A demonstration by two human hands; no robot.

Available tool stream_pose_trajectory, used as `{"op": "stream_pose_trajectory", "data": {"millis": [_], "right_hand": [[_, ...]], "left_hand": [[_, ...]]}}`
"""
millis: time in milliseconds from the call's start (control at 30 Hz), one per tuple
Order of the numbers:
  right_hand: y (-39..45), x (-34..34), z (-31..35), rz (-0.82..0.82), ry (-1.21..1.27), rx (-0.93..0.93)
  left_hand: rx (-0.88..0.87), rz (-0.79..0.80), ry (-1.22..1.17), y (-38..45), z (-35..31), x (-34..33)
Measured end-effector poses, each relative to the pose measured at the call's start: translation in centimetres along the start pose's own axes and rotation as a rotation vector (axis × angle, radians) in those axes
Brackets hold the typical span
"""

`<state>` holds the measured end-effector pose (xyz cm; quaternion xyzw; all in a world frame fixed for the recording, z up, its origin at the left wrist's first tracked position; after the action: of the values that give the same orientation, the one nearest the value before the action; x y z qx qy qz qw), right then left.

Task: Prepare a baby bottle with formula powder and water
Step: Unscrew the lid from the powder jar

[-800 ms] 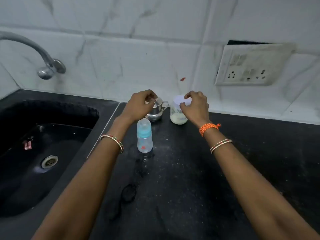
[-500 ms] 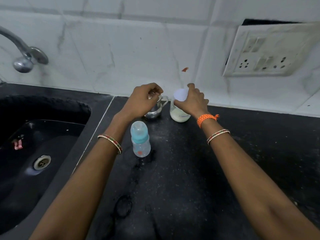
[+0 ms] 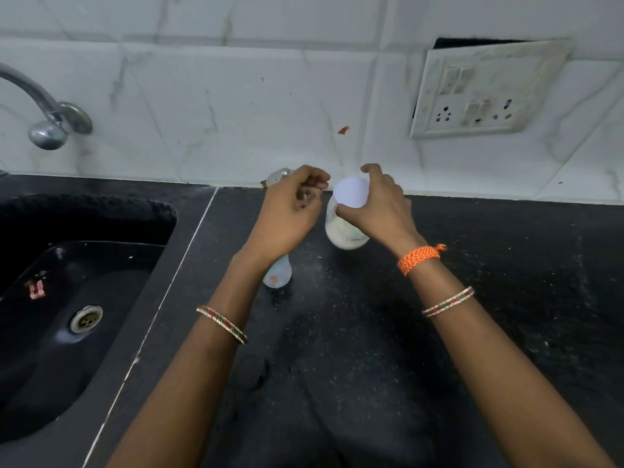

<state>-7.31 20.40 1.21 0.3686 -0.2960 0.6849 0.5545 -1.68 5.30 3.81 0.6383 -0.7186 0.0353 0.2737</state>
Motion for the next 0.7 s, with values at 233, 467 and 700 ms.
{"op": "stream_pose_trajectory", "data": {"millis": [233, 467, 700], "right_hand": [[-6.4, -1.7, -0.9, 0.033, -0.075, -0.024], [-8.4, -4.5, -1.2, 0.052, -0.216, -0.071], [-8.3, -4.0, -0.1, 0.01, -0.508, 0.009]], "left_hand": [[0.101, 0.047, -0.011, -8.0, 3.8, -7.9], [0.194, 0.151, -0.141, -8.9, 7.4, -10.9], [0.247, 0.089, -0.213, -8.0, 8.6, -11.9]]}}
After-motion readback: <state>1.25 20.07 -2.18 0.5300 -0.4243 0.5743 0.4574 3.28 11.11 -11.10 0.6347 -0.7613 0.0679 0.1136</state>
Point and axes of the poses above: each hand's wrist, its own y-axis towards the middle knuckle, its own x-axis out of the back of the hand, z = x × y, the point moved 7 cm from there along y, towards the middle knuckle, and after that the axes turned 13 degrees about z, right-handed, at the moved point
